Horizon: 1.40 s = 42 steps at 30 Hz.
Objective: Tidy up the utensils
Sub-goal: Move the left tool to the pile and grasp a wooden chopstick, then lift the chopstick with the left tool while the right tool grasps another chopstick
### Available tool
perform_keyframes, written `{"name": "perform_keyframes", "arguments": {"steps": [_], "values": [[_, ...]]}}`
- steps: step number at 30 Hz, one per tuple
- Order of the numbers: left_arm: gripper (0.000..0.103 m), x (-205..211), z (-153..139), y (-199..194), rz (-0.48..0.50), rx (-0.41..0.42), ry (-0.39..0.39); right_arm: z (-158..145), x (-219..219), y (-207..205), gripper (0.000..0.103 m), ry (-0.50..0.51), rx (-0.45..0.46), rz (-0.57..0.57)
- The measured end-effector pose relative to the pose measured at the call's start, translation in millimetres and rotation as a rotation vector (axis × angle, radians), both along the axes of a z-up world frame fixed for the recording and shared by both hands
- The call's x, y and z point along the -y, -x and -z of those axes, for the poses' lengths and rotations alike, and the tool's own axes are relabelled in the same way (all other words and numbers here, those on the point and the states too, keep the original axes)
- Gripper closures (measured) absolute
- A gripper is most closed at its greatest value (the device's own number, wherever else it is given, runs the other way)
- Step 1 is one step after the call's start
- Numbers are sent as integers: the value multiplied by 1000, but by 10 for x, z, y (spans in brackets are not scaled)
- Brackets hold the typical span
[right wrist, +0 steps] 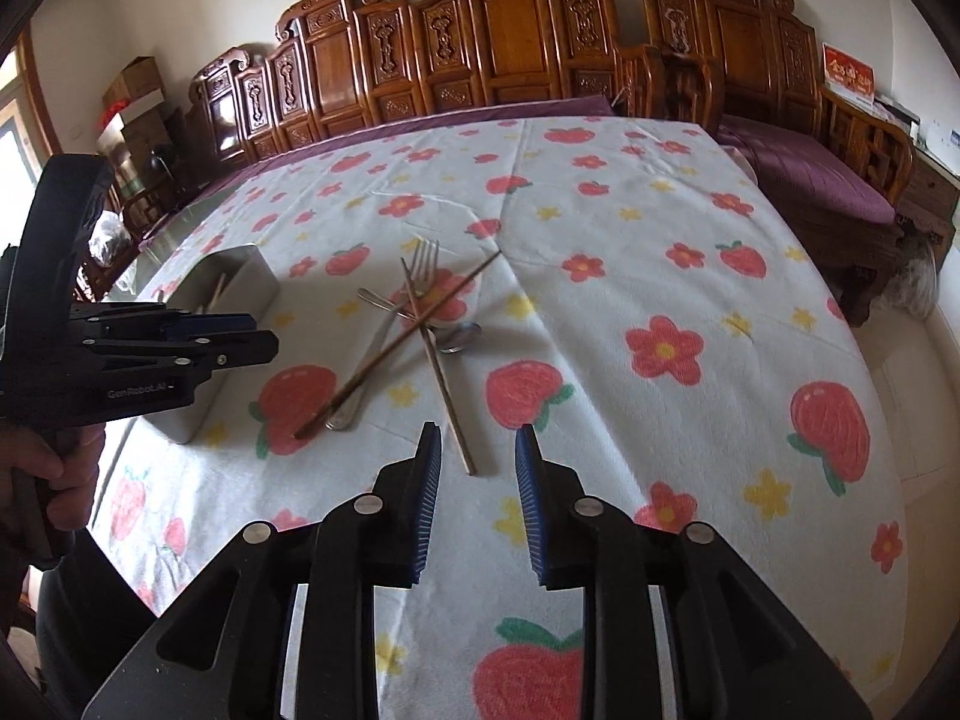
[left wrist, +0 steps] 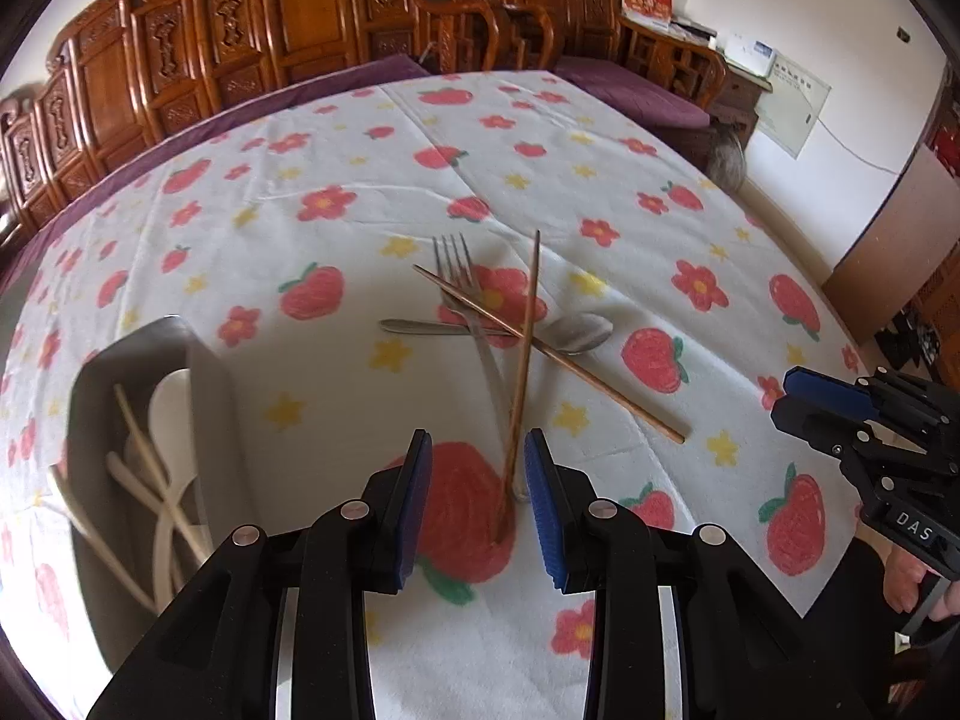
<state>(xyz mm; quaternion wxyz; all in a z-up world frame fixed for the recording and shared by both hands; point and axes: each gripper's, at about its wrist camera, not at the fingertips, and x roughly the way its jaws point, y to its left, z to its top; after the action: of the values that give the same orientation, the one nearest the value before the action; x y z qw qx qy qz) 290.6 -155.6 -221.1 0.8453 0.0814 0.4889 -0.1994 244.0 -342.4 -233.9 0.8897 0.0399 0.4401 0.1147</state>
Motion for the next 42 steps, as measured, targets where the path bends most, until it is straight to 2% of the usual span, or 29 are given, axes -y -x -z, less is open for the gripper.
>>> {"name": "perform_keyframes", "arguments": {"steps": [5, 9, 13, 16, 19, 21, 26, 29, 35, 42], "values": [[74, 150, 180, -92, 24, -26, -11, 54, 64, -4, 75, -16, -9, 9], [84, 228, 369, -161, 30, -58, -38, 53, 51, 5, 75, -17, -7, -1], [85, 238, 511, -169, 26, -87, -53, 36, 4, 8, 75, -17, -3, -15], [85, 235, 520, -157, 29, -88, -37, 29, -39, 20, 75, -10, 2, -29], [93, 228, 524, -160, 35, -104, -14, 49, -58, 21, 75, 0, -1, -36], [98, 216, 517, -154, 32, -105, -15, 61, -59, 19, 75, 2, -5, -36], [99, 132, 504, -87, 25, -119, -15, 71, -64, 27, 75, 0, -4, -37], [99, 21, 449, -20, 6, -124, 19, 102, -79, 23, 75, -5, -11, -39], [99, -221, 205, 197, -16, -86, 70, 168, -151, -87, 75, -12, -25, -41], [99, -377, -34, 367, -29, -51, 93, 205, -341, -397, 75, 37, -25, -62]]}}
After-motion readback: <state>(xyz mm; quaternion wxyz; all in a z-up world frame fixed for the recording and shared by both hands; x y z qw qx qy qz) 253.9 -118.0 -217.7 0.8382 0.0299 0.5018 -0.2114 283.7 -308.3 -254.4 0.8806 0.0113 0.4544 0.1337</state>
